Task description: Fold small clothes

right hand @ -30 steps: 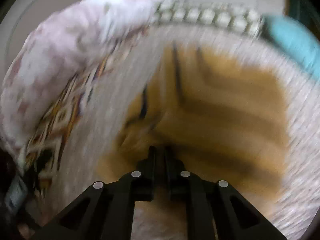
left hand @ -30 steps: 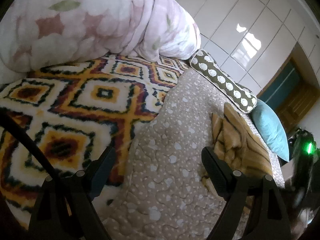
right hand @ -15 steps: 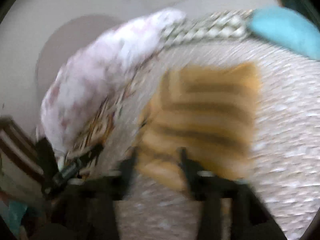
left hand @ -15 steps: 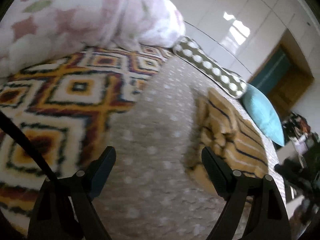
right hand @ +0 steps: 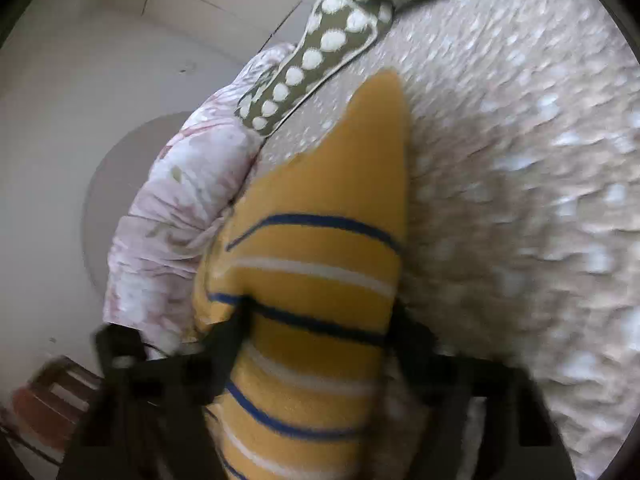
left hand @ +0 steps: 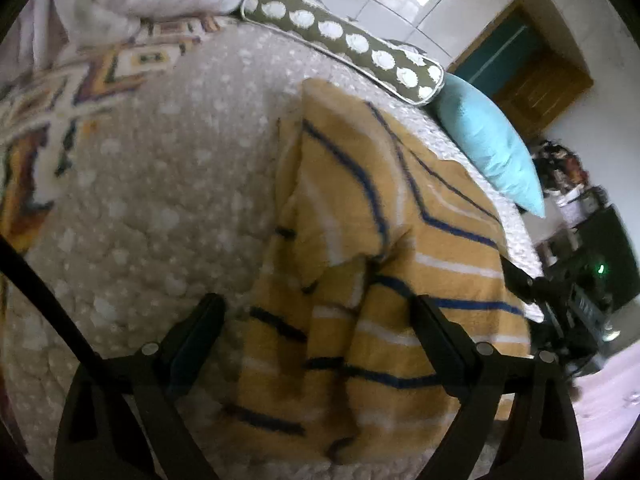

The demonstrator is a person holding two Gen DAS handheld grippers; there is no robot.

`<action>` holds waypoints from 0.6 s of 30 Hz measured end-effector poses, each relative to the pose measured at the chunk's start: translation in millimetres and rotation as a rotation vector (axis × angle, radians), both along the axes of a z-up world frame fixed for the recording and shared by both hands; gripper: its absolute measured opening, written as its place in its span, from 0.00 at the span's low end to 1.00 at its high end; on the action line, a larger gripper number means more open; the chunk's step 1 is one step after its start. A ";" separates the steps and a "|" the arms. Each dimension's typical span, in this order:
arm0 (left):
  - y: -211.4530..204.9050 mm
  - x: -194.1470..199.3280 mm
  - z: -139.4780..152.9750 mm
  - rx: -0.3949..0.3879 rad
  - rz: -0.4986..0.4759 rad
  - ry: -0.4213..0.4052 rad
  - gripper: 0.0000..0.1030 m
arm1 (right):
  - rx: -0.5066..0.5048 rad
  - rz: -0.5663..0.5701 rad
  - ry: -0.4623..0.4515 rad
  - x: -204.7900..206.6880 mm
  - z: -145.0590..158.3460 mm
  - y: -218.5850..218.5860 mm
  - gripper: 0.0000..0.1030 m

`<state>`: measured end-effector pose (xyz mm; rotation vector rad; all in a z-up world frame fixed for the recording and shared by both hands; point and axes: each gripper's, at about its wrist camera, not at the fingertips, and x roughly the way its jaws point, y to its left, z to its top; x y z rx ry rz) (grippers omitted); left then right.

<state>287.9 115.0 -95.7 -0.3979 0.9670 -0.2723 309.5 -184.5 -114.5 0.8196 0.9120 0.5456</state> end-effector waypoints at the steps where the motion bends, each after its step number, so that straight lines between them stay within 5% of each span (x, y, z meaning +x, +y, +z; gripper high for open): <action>1: -7.0 -1.1 2.5 -0.037 -0.033 0.007 0.43 | 0.021 -0.002 0.023 4.3 -0.7 0.4 0.41; 4: -30.4 -12.9 21.3 -0.059 -0.049 -0.011 0.32 | 0.013 0.016 -0.021 0.2 23.9 -9.8 0.33; 10: -80.7 -29.5 36.3 -0.139 -0.119 -0.037 0.30 | -0.120 -0.057 -0.179 -40.0 83.4 -70.2 0.39; 12: -86.1 -26.0 22.9 -0.055 -0.076 0.006 0.30 | -0.232 -0.089 -0.147 -48.8 75.4 -84.6 0.48; 14: -82.6 -24.4 11.5 -0.059 -0.059 0.058 0.36 | -0.334 -0.081 -0.042 -51.4 49.3 -90.4 0.52; 15: -77.9 -26.1 12.0 -0.091 -0.054 0.073 0.36 | -0.322 -0.077 -0.029 -57.2 40.3 -95.4 0.55; 18: -68.8 -36.9 37.4 -0.022 -0.035 0.042 0.31 | -0.255 -0.126 -0.077 -79.2 46.4 -115.6 0.57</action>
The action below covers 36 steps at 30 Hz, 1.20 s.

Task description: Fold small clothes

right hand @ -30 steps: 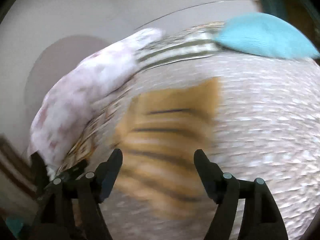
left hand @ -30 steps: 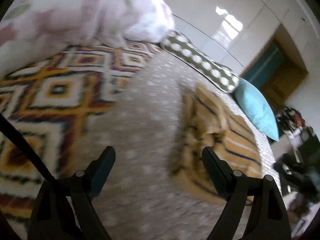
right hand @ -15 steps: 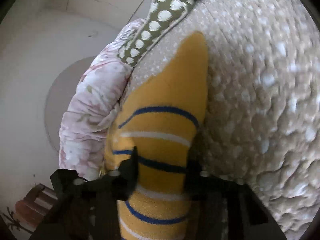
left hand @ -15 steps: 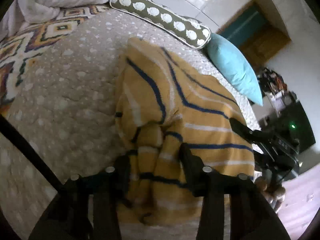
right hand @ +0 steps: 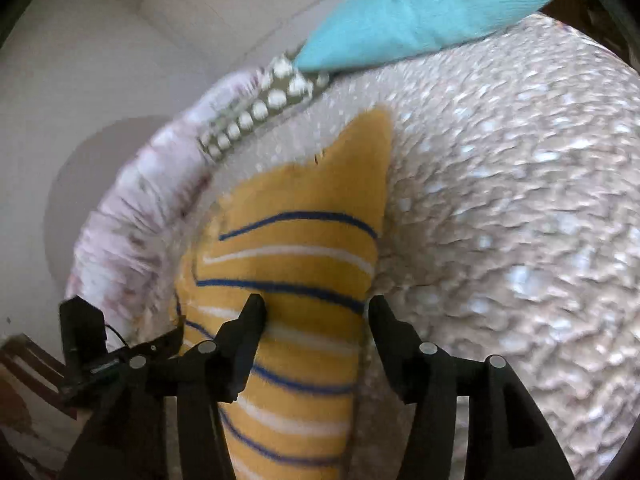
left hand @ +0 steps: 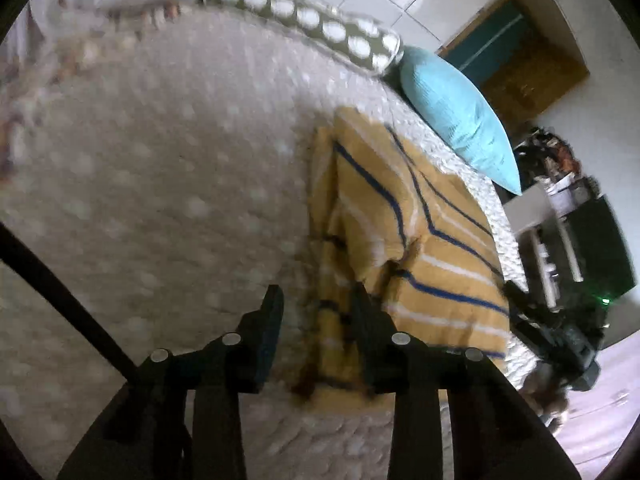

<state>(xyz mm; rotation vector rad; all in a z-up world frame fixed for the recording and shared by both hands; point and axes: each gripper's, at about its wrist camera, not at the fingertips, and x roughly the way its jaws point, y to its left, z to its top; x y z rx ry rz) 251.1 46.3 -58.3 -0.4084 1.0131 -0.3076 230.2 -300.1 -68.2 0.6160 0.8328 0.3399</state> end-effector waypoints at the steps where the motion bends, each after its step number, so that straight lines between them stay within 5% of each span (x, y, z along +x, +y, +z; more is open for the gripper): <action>1: 2.3 -3.1 10.0 0.005 -0.006 -0.022 0.31 | -0.004 -0.020 -0.028 -8.1 5.4 -5.4 0.57; 3: 3.5 -5.1 30.3 0.023 0.001 -0.070 0.32 | -0.015 -0.065 -0.099 -22.9 17.9 -14.4 0.57; 6: -13.5 4.4 49.6 0.098 -0.001 -0.133 0.49 | 0.008 -0.065 -0.144 -25.8 31.7 -18.5 0.32; 8: -34.2 17.6 50.0 0.150 -0.013 -0.154 0.58 | 0.019 -0.011 -0.141 -15.2 35.2 -4.2 0.27; 13: -63.8 63.4 2.8 0.243 -0.032 -0.023 0.61 | 0.109 0.087 -0.069 3.7 6.6 23.7 0.25; 14: -64.3 71.5 -10.8 0.268 -0.017 0.013 0.70 | 0.118 0.087 -0.064 3.4 1.1 24.2 0.25; 17: -46.4 76.8 -24.3 0.165 0.056 0.064 0.77 | 0.178 0.092 -0.076 -7.5 -2.5 17.6 0.24; 23: -43.6 23.7 -6.1 0.260 0.051 -0.026 0.77 | 0.090 0.234 -0.063 -54.8 -10.3 37.2 0.24; 30: -18.7 -56.2 -28.5 0.243 0.125 -0.015 0.77 | 0.047 0.270 -0.058 -98.6 -33.1 50.2 0.27; 36: -27.3 -112.7 -29.6 0.351 0.136 -0.070 0.77 | -0.073 0.268 -0.141 -116.9 -17.2 60.6 0.33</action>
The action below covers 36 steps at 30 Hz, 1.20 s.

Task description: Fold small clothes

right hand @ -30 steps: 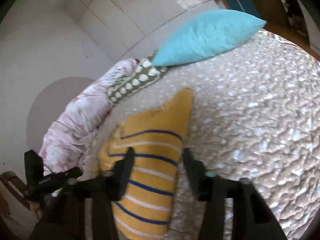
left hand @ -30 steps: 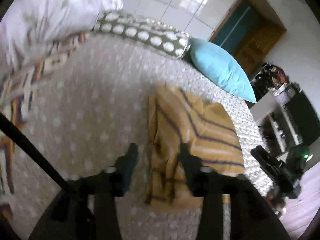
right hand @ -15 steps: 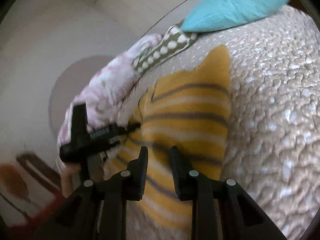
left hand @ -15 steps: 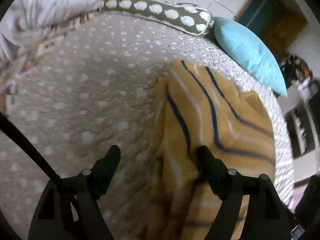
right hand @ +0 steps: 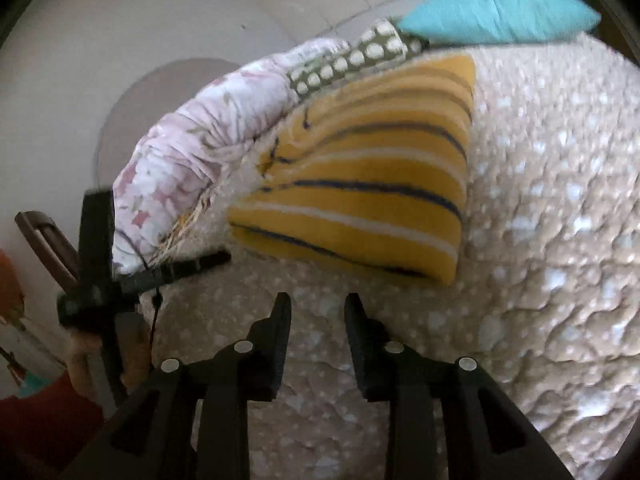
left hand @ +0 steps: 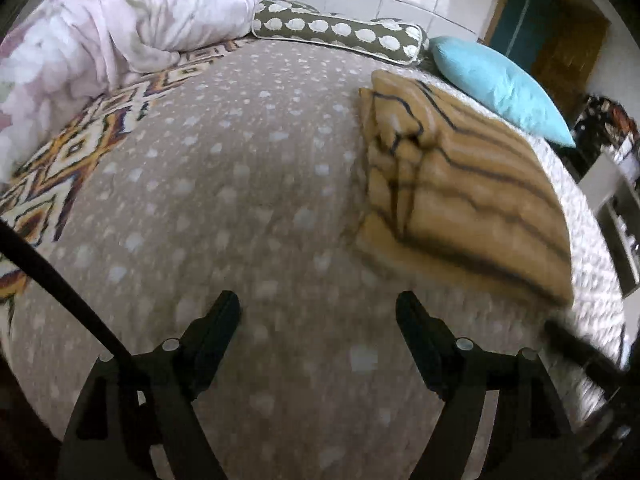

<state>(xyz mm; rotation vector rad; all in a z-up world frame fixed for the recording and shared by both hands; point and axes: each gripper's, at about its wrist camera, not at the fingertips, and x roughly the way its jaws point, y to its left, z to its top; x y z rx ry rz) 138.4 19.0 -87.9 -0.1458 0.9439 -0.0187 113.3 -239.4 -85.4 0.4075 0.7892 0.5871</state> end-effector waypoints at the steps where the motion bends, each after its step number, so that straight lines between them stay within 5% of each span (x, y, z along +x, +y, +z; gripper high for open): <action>1: -3.9 -4.1 -3.8 0.028 -0.006 0.003 0.77 | -0.010 -0.019 -0.024 -3.9 5.2 -2.7 0.35; 7: -25.1 -14.8 -13.6 0.168 0.012 -0.030 0.85 | -0.107 -0.150 -0.096 -6.0 24.4 -16.0 0.42; 12: -25.3 -10.1 -18.9 0.164 0.032 -0.034 1.00 | -0.159 -0.242 -0.115 -3.1 30.1 -29.7 0.46; 22: -27.4 -8.3 -17.6 0.183 0.028 -0.033 1.00 | -0.203 -0.327 -0.107 0.7 27.8 -42.3 0.48; 29: -43.5 -31.5 12.2 0.280 0.070 -0.161 1.00 | -0.218 -0.368 -0.089 4.6 23.7 -48.2 0.50; 36: -67.6 -49.9 55.4 0.287 0.043 -0.274 1.00 | -0.246 -0.403 -0.101 1.9 27.2 -49.2 0.55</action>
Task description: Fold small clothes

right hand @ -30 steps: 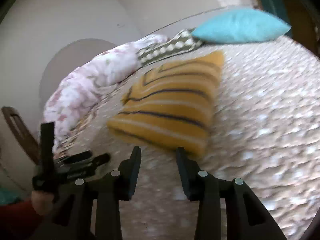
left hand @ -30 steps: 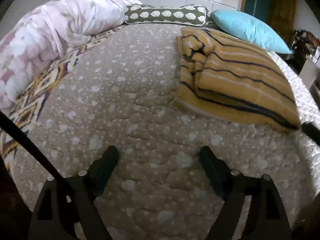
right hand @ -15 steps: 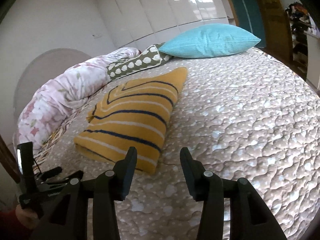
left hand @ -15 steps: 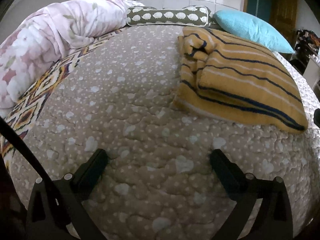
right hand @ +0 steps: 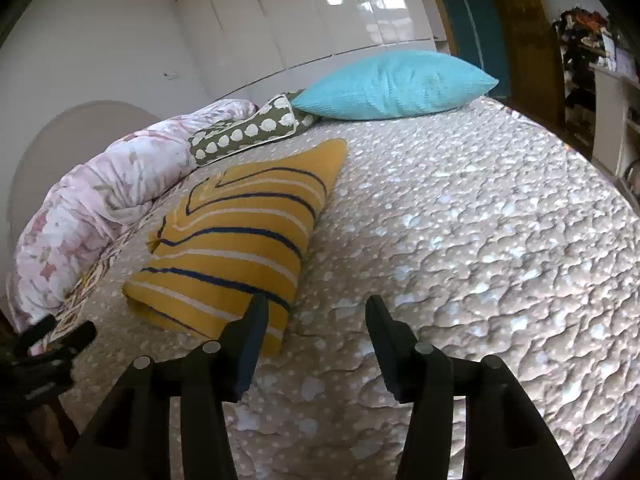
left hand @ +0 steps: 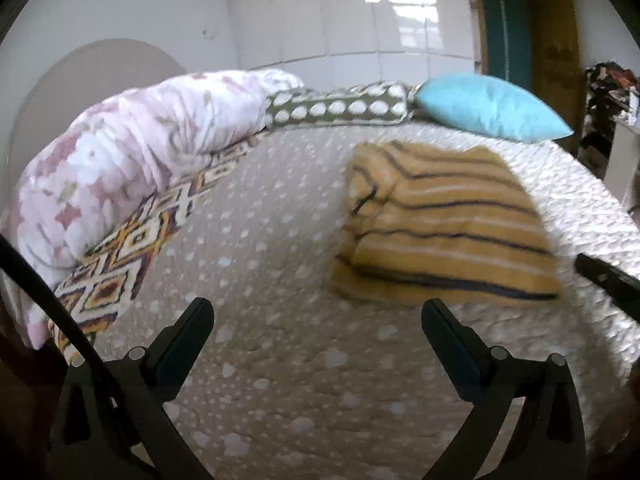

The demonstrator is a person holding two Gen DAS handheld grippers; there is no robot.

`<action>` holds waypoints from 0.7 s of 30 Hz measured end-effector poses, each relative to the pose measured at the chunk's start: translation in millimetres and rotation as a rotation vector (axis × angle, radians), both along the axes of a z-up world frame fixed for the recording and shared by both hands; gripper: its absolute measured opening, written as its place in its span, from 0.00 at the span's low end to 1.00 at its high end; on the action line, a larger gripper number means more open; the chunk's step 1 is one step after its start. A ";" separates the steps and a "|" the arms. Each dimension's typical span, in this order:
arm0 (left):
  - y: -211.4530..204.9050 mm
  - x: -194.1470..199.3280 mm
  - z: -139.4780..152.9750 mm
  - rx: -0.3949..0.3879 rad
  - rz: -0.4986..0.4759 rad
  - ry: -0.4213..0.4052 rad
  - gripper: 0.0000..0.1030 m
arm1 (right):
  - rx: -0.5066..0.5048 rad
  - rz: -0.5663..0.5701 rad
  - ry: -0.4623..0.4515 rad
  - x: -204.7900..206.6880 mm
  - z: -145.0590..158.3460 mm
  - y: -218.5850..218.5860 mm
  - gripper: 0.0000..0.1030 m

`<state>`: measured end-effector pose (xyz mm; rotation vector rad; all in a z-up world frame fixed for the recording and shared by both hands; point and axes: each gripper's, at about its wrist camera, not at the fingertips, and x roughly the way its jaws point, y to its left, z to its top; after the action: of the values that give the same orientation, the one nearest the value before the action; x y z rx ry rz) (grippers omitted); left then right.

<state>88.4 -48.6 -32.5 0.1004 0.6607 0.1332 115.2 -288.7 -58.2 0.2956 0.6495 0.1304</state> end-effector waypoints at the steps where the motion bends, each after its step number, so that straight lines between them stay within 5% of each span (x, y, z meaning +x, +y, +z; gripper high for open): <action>1: -3.9 -1.1 4.4 -0.004 -0.008 -0.006 1.00 | -0.008 -0.004 -0.003 -0.6 1.0 0.0 0.55; 8: -20.0 -7.3 16.5 -0.059 -0.068 0.018 1.00 | -0.075 -0.038 -0.007 -3.2 4.0 3.1 0.59; 21: -40.5 -18.9 15.0 0.009 -0.105 0.007 1.00 | -0.118 -0.070 0.000 -2.0 3.4 4.5 0.63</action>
<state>69.6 -89.2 -17.5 0.1439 0.6610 0.0346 113.2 -284.1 -54.8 0.2045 0.6429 0.0247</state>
